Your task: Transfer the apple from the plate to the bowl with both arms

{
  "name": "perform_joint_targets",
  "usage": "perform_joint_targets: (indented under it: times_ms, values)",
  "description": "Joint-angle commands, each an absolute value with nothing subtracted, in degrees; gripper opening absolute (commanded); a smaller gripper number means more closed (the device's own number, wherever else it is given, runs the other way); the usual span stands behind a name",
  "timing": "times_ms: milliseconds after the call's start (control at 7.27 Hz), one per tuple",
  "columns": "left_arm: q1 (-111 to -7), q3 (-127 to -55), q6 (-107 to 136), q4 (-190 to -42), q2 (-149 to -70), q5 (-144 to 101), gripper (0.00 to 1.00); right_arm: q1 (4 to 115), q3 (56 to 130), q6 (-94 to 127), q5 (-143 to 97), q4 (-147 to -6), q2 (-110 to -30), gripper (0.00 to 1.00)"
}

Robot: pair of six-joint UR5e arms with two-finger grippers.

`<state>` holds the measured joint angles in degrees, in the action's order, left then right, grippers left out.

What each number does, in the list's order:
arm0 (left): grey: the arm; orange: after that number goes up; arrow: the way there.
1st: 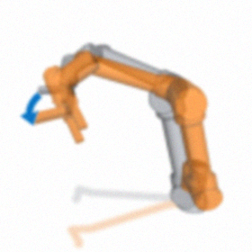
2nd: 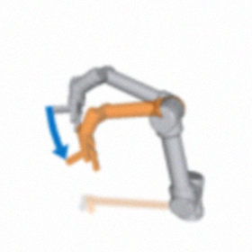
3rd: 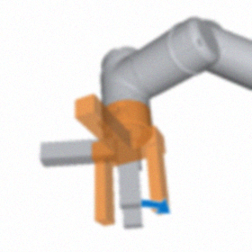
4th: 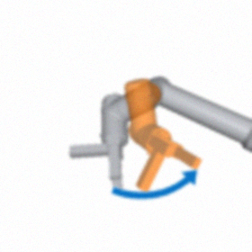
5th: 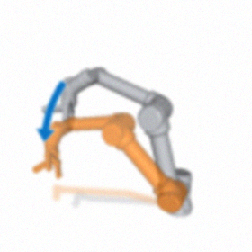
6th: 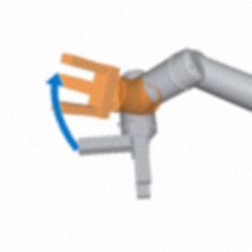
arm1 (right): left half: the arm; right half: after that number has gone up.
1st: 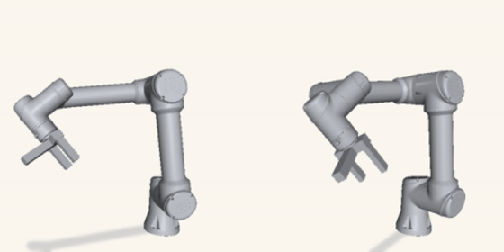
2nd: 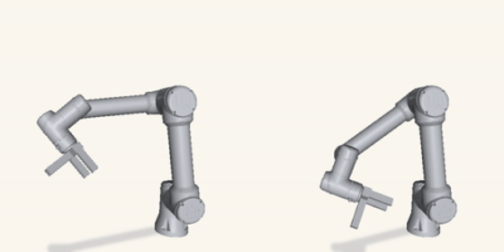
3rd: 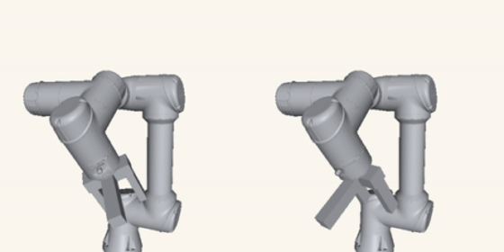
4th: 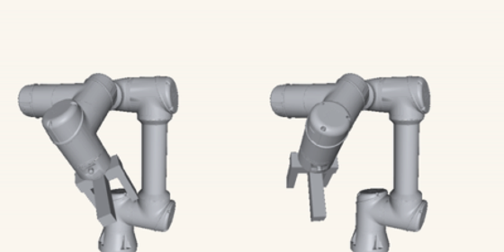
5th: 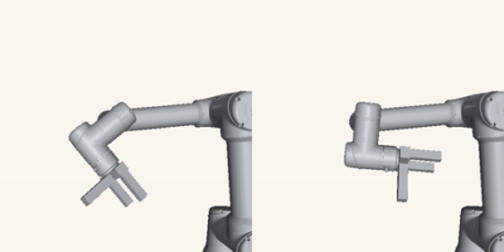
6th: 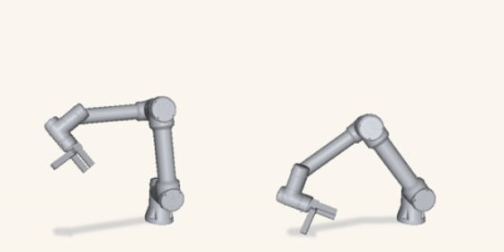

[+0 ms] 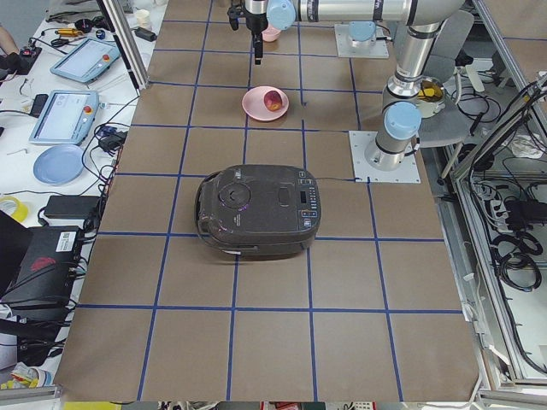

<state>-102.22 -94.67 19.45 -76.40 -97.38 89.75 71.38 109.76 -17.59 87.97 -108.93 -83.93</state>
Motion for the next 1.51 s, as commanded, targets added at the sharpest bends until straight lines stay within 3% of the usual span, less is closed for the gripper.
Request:
perform_joint_targets:
  times_ms: [0, 275, 962, 1238, 1375]
  values:
    - [-102.74, -101.56, 20.48, -69.03, -99.66, 89.74, 1.0, 69.88, 114.25, -23.01, 88.86, -115.73, -83.32, 1.0]
    - [-102.74, -108.6, 24.85, -62.08, -101.33, 89.12, 1.0, 69.08, 114.35, -22.85, 88.77, -118.63, -80.17, 1.0]
    - [-102.66, -109.07, 27.86, -58.71, -107.75, 88.33, 1.0, 69.08, 114.52, -22.32, 88.07, -119.97, -76.65, 0.99]
    - [-102.66, -109.25, 27.95, -59.06, -108.28, 88.33, 1.0, 69.08, 116.44, -22.32, 87.98, -119.97, -76.38, 0.95]
    - [-102.66, -109.94, 27.95, -59.58, -108.28, 88.24, 1.0, 69.0, 116.8, -22.32, 88.15, -119.97, -76.2, 0.86]
